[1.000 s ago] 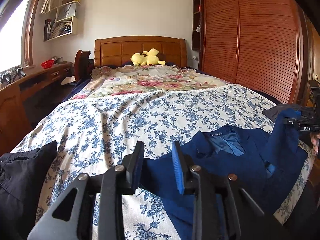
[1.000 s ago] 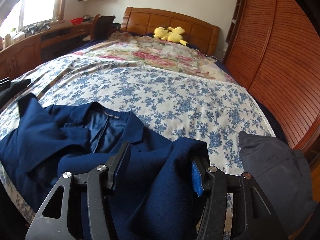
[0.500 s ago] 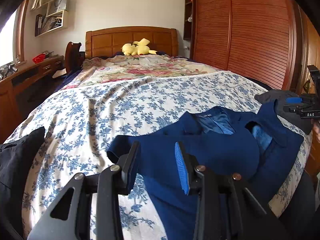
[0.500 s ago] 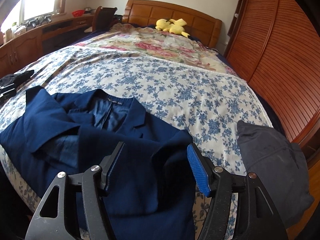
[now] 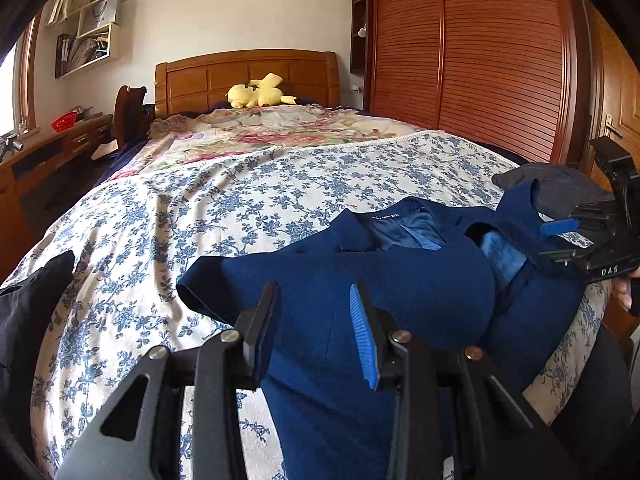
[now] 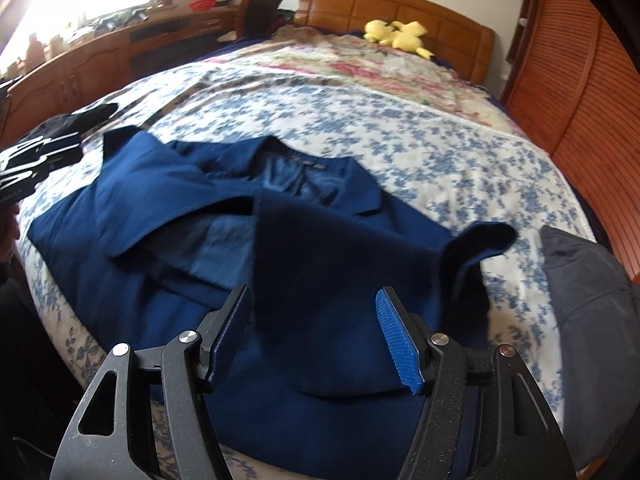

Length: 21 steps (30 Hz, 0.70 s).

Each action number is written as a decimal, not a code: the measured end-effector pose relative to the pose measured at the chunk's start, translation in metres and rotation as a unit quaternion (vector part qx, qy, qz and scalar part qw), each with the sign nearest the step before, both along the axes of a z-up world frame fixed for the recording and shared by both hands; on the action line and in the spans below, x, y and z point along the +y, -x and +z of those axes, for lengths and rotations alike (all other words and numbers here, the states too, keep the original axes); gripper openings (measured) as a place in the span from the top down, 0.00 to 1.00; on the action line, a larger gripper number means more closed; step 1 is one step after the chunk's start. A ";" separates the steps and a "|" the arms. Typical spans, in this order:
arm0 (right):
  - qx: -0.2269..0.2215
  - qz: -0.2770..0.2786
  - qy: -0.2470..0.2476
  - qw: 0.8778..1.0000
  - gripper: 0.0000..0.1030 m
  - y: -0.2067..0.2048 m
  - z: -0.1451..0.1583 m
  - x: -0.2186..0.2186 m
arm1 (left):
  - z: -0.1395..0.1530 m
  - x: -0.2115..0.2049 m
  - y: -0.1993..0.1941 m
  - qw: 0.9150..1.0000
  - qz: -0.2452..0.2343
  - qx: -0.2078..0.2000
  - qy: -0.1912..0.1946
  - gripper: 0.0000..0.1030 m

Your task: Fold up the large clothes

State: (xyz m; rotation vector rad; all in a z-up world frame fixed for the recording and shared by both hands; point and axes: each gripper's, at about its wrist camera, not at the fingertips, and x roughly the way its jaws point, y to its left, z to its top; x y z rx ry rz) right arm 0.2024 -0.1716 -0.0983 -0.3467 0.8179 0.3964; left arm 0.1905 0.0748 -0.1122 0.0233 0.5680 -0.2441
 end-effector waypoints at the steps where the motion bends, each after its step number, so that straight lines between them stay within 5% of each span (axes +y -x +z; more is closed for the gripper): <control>1: 0.005 0.009 0.003 1.000 0.36 0.001 -0.005 0.007 | -0.001 0.000 0.000 1.000 0.000 0.001 0.000 0.68; 12: 0.027 0.059 0.065 0.996 0.27 0.001 -0.034 0.045 | -0.003 0.005 0.000 1.000 0.004 0.002 0.002 0.68; 18: 0.044 0.054 0.054 0.996 0.26 -0.021 -0.038 0.041 | -0.004 0.004 -0.001 1.000 0.003 0.005 0.000 0.68; 21: 0.047 0.050 0.041 0.997 0.41 -0.034 -0.035 0.040 | -0.003 0.004 -0.002 1.000 0.003 0.005 0.000 0.68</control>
